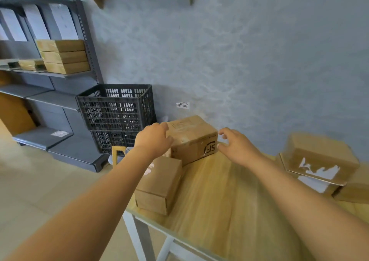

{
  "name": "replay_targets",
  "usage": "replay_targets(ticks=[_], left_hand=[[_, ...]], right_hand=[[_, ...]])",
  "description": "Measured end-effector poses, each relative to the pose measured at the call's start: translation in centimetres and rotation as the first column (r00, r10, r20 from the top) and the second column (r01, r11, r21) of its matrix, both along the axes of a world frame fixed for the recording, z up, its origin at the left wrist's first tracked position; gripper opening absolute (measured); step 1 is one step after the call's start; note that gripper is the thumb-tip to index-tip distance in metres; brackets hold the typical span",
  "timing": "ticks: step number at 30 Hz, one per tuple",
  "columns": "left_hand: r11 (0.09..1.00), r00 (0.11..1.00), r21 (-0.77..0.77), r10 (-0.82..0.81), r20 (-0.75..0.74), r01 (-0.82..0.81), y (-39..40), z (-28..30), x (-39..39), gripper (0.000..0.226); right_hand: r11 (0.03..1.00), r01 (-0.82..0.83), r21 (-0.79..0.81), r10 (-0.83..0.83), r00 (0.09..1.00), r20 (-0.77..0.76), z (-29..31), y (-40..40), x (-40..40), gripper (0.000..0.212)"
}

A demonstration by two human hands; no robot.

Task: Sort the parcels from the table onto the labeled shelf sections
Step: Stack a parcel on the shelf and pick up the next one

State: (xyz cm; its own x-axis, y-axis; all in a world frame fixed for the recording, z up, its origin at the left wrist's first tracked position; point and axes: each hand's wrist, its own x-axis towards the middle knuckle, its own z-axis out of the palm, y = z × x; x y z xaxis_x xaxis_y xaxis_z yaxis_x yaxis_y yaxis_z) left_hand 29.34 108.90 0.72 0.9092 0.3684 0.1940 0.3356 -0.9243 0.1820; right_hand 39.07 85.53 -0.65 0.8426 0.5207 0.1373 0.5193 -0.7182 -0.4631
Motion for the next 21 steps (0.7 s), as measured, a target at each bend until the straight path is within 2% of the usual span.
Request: replay_targets(ticks=[3,6,7,9,11,13,16,21], left_hand=[[0.982,0.994,-0.166,0.08,-0.076,-0.091,3.1,-1.0,3.3,0.042],[0.94,0.96,-0.296,0.087,-0.265,-0.167,5.6,-1.8,6.3,0.058],[0.9,0.94,-0.386,0.068,-0.334,-0.202,6.1,-2.1,7.0,0.065],[0.753,0.91,-0.591,0.026,-0.414,-0.29,7.0,-2.6,8.3,0.077],[0.655,0.905,-0.681,0.007,-0.426,-0.326,7.7,-3.1,9.3,0.08],[0.596,0.909,-0.728,0.008,-0.417,-0.339,8.1,-3.7,10.3,0.074],[0.479,0.911,-0.797,0.013,-0.413,-0.368,8.3,-4.3,11.3,0.067],[0.44,0.93,-0.831,0.027,-0.367,-0.341,7.9,-3.2,12.1,0.059]], right_hand=[[0.999,0.029,0.022,-0.028,0.999,-0.046,-0.4,2.1,3.4,0.045],[0.996,0.081,0.031,-0.076,0.988,-0.132,-0.8,4.1,6.6,0.052],[0.995,0.098,0.021,-0.093,0.982,-0.164,-1.0,4.7,7.7,0.056],[0.992,0.122,0.014,-0.116,0.967,-0.226,-1.5,5.8,9.5,0.062],[0.99,0.144,0.014,-0.133,0.947,-0.291,-2.1,6.7,11.1,0.07],[0.989,0.147,-0.019,-0.144,0.926,-0.35,-3.0,7.5,12.0,0.074],[0.99,0.14,-0.029,-0.14,0.911,-0.389,-4.3,8.4,12.7,0.066],[0.98,0.185,0.065,-0.141,0.894,-0.425,-3.2,7.7,13.0,0.056]])
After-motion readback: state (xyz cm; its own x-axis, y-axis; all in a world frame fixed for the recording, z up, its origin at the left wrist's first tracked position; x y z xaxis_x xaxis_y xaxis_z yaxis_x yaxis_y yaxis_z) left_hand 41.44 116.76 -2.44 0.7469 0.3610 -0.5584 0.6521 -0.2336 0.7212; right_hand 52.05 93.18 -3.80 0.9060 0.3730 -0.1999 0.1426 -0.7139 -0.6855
